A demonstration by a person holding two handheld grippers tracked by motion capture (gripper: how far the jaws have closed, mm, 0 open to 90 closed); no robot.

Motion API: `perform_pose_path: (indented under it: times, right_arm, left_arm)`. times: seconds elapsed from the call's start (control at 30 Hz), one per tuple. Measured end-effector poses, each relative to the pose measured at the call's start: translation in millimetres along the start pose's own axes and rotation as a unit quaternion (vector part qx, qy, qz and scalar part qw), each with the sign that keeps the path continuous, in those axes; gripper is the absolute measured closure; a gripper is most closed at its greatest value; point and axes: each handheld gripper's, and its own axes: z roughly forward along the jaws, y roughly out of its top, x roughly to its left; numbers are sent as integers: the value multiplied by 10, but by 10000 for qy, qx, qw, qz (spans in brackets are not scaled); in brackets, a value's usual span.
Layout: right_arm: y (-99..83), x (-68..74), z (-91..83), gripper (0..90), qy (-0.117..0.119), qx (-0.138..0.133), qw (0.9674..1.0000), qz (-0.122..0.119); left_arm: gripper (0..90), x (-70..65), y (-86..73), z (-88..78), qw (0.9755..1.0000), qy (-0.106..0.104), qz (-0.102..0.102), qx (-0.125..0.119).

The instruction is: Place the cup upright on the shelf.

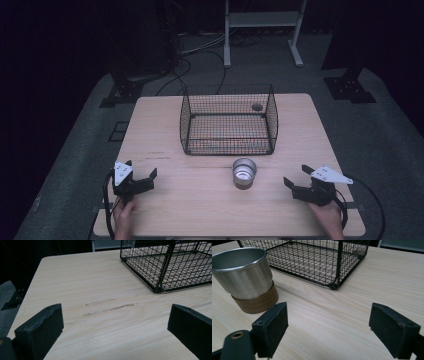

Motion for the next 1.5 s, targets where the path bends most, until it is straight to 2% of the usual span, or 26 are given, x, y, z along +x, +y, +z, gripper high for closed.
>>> perform_pose_path:
  times: [0.67, 0.8, 0.93, 1.5]
  right_arm:
    - [116, 102, 14, 143, 334, 47, 9990, -290]
    - [146, 129, 2, 136, 430, 19, 9987, -262]
    - [194, 182, -22, 136, 548, -60, 9980, -323]
    - [306, 394, 75, 136, 865, 107, 9939, -679]
  left_arm:
    - [0, -5, 0, -2, 10000, 0, 22, 18]
    - [0, -5, 0, -2, 10000, 0, 20, 16]
    - [0, -6, -1, -3, 10000, -2, 30, 21]
    - [0, -5, 0, -5, 10000, 1, 34, 17]
